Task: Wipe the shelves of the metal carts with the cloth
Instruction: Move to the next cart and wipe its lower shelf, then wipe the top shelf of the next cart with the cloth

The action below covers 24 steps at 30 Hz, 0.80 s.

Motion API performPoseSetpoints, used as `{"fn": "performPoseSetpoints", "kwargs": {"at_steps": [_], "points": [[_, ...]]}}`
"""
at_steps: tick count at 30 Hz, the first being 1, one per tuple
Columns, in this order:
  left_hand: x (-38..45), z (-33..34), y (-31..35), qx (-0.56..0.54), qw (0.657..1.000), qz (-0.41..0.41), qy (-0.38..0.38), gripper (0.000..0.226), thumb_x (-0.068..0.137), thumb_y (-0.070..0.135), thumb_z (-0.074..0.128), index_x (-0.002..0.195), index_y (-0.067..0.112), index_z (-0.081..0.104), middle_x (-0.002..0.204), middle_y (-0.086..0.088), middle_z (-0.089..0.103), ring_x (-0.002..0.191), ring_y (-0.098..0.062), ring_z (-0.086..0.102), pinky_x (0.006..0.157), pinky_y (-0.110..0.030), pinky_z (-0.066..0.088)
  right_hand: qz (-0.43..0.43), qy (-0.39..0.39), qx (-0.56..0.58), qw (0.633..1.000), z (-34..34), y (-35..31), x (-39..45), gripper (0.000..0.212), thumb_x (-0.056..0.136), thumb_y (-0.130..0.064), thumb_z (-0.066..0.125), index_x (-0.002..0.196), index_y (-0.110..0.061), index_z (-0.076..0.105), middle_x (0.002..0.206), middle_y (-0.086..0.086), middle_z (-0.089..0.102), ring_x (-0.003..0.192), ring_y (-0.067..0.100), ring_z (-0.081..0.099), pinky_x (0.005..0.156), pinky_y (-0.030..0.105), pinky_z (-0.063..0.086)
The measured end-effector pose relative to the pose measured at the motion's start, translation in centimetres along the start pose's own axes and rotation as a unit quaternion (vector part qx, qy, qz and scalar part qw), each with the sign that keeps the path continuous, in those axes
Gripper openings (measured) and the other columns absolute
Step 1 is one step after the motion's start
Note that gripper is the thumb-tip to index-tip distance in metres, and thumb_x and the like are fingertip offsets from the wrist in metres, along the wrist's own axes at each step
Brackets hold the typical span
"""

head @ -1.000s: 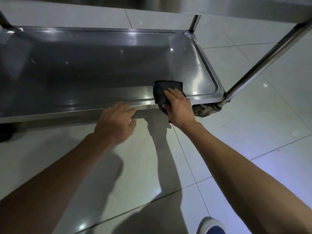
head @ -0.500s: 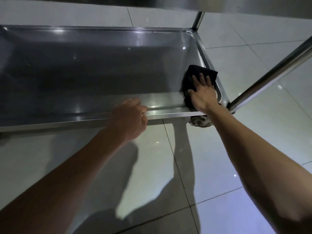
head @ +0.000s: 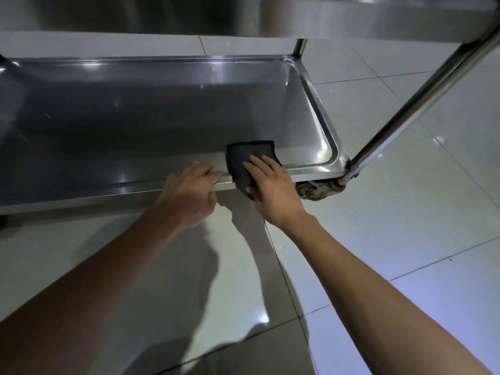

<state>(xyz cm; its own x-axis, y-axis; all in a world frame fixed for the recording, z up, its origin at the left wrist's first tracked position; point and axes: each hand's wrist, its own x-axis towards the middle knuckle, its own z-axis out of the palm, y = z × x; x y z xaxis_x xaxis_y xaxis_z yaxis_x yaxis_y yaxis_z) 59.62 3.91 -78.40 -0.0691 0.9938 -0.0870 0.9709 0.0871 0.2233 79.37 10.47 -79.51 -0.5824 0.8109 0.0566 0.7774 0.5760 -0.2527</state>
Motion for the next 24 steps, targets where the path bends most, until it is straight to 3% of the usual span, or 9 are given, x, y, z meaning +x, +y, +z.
{"fn": "performPoseSetpoints", "kwargs": {"at_steps": [4,10,17,24], "points": [[-2.6,-0.8,-0.1,-0.033,0.999,0.007,0.04,0.043,0.093,0.026,0.057,0.136,0.025,0.061,0.147,0.001,0.052,0.141,-0.019,0.038,0.109,-0.041,0.032,-0.002,0.033,-0.021,0.999,-0.6,-0.5,-1.9,0.05,0.093,-0.011,0.062,0.142,-0.011,0.053,0.15,0.008,0.049,0.137,0.036,0.041,0.109,0.049,0.035],[-7.9,-4.8,-1.5,-0.039,0.999,0.029,0.013,0.043,0.096,0.028,0.054,0.138,0.021,0.059,0.143,-0.002,0.058,0.131,-0.025,0.051,0.107,-0.044,0.042,0.013,0.047,-0.015,0.999,-1.8,-5.2,-3.1,0.047,0.088,-0.001,0.06,0.134,-0.009,0.056,0.137,0.009,0.056,0.122,0.033,0.053,0.091,0.048,0.046],[-19.2,-13.1,-7.1,-0.069,0.995,-0.062,-0.036,0.046,0.1,0.036,0.05,0.146,0.028,0.05,0.151,0.003,0.05,0.139,-0.018,0.043,0.115,-0.046,0.035,-0.014,-0.025,0.017,0.999,-6.5,-17.1,-6.7,0.044,0.082,0.003,0.061,0.123,-0.011,0.057,0.126,0.004,0.059,0.106,0.031,0.056,0.079,0.045,0.047],[-29.9,-27.0,-9.2,-0.058,0.984,-0.142,-0.09,0.049,0.1,0.038,0.046,0.148,0.027,0.046,0.15,0.004,0.049,0.135,-0.02,0.045,0.108,-0.044,0.039,-0.031,-0.06,0.087,0.994,-19.2,-31.2,-10.2,0.05,0.085,0.008,0.058,0.131,-0.009,0.058,0.13,0.005,0.06,0.111,0.031,0.058,0.086,0.048,0.051]]}}
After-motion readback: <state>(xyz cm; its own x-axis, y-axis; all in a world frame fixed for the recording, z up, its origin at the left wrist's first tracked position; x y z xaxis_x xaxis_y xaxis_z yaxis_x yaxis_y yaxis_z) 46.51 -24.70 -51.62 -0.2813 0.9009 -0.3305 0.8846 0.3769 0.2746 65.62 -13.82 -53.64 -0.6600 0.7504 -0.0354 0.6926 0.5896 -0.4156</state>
